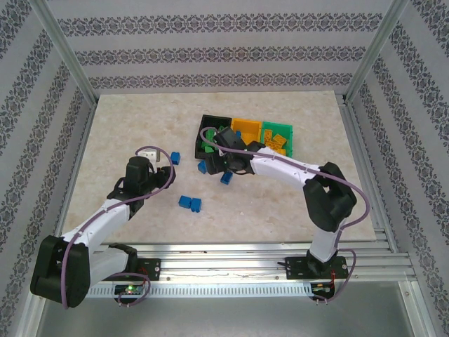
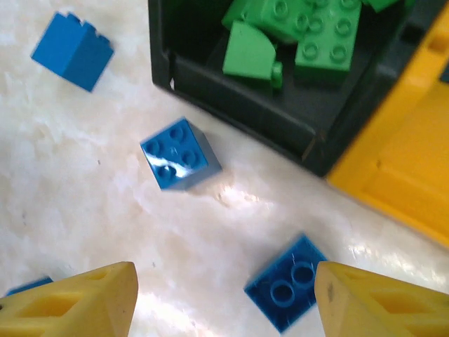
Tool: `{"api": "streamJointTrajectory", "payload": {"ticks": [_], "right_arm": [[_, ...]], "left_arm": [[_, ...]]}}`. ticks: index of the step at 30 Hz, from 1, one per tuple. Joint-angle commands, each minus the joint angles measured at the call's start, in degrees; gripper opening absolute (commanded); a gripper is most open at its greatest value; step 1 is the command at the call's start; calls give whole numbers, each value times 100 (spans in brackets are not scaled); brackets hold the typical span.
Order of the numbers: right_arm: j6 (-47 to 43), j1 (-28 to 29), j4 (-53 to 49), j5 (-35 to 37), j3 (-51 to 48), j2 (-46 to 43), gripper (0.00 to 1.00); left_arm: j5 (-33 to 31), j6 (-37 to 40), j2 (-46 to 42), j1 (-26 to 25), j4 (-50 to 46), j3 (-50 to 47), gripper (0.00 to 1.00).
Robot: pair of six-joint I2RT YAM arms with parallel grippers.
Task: Sort the legos into containers by color
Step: Pick up the lego from the center of the table.
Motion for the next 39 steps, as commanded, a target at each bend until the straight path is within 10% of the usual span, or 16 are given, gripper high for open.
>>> {"api": "streamJointTrajectory", "payload": {"ticks": [1,19,30,39], "right_arm": [[146,-34,-186,366,-287,-18,68],[668,39,-444,561,21,929,65],[556,20,-315,472,-2,902,29],[145,-19,-597,604,356,999,62]], "left_arm": [[144,-128,31,93,172,-63,51],[162,-95,38,99,191,-57,51],[209,-88,21,106,190,-54,51],[224,-95,13,104,190,-52,51]]}}
